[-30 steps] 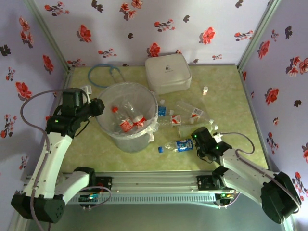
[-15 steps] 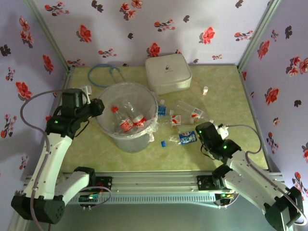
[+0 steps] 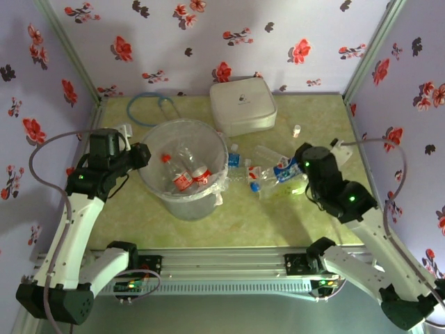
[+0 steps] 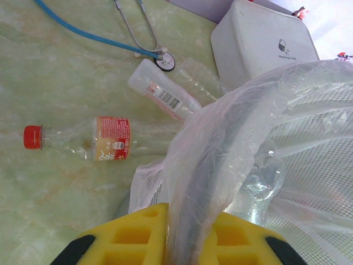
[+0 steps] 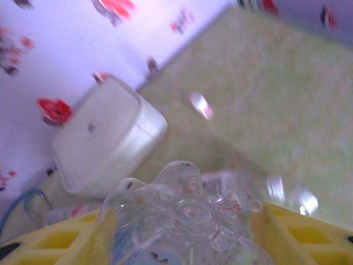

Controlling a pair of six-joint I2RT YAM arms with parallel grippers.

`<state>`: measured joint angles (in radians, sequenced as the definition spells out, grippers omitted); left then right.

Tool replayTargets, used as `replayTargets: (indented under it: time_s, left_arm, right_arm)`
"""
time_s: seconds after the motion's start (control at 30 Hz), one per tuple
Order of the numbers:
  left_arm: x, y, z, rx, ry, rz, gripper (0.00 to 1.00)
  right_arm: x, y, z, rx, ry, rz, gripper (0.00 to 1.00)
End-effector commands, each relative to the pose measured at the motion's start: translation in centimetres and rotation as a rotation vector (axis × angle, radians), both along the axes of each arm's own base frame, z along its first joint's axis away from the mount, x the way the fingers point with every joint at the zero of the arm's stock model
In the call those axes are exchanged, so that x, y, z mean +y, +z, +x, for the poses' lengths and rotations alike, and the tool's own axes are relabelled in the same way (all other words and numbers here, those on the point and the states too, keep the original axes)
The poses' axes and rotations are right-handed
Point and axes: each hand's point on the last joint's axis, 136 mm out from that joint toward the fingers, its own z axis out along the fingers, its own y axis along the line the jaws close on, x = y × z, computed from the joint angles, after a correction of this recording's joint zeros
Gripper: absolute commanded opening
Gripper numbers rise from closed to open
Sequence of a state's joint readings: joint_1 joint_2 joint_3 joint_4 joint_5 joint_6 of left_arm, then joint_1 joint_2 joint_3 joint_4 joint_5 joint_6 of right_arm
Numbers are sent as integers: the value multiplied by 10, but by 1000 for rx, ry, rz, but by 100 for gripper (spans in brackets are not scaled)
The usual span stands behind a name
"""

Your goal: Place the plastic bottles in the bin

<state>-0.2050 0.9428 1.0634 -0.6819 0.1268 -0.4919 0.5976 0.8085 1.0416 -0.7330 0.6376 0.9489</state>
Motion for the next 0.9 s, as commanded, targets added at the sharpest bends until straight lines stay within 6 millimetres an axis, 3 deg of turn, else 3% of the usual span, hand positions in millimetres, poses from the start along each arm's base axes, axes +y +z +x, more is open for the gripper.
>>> replayTargets:
  time_s: [0.0, 0.23, 0.4, 0.53, 0.7, 0.77, 0.87]
  left_arm:
    - [-1, -12, 6, 7, 1, 12, 0]
    - [-3, -17, 0, 45, -18, 29, 0]
    - [-5, -19, -3, 47, -19, 20, 0]
    - [-9, -16, -2, 37, -26, 10, 0]
    - [-11, -15, -2, 34, -28, 5, 0]
    - [-12, -16, -2, 34, -27, 2, 0]
    - [-12, -16, -1, 30, -23, -4, 0]
  right_arm:
    - [-16, 38, 5, -50, -5, -245, 48]
    - [16, 136, 32, -264, 98, -231, 48]
    - [63, 188, 49, -389, 254, -136, 45]
    - [117, 212, 53, -471, 407, -110, 44]
    - [184, 234, 43, -558, 615, -74, 43]
    - [210, 232, 36, -570, 709, -67, 43]
    - [256, 212, 25, -554, 914, -109, 43]
